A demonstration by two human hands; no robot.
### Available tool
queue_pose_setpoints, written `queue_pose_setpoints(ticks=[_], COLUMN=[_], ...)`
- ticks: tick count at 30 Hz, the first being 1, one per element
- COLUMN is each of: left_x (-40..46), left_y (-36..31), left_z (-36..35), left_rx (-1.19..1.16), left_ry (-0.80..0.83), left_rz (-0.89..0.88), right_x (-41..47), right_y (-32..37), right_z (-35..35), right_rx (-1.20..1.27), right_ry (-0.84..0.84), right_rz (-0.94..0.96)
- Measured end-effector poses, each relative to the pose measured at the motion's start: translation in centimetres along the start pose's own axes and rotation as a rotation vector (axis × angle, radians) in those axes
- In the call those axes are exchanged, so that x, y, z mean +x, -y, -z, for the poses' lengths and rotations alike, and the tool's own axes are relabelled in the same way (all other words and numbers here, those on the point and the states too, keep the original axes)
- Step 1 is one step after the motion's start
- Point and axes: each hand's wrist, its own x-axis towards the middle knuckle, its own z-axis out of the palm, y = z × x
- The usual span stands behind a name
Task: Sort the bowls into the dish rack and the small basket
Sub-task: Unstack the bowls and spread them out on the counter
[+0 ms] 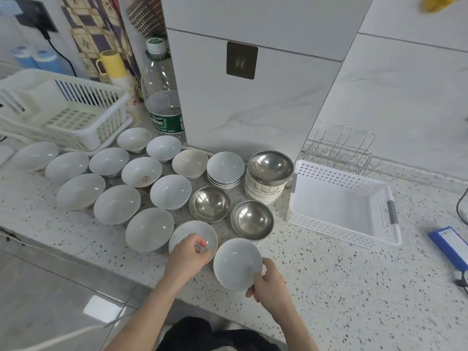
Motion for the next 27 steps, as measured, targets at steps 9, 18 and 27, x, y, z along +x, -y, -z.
queue_pose_setpoints(ticks=[9,18,27], left_x=[1.0,3.2,10.2], left_y=[-0.7,-0.9,-2.9], left_z=[0.6,3.3,6.6], left_rx=[-0.048,-0.187,-0.296], left_ry=[0.003,0.025,0.017], left_rz=[0.005,-0.007,-0.040], right_x=[-0.3,0.4,3.4], right_y=[1.8,4.9,11.8], right_z=[1.5,2.8,1.9], right_rx=[-0.045,-0.330,-0.134], right_ry=[0.138,-0.065,-0.273], right_rz=[-0.092,-0.182,-0.008])
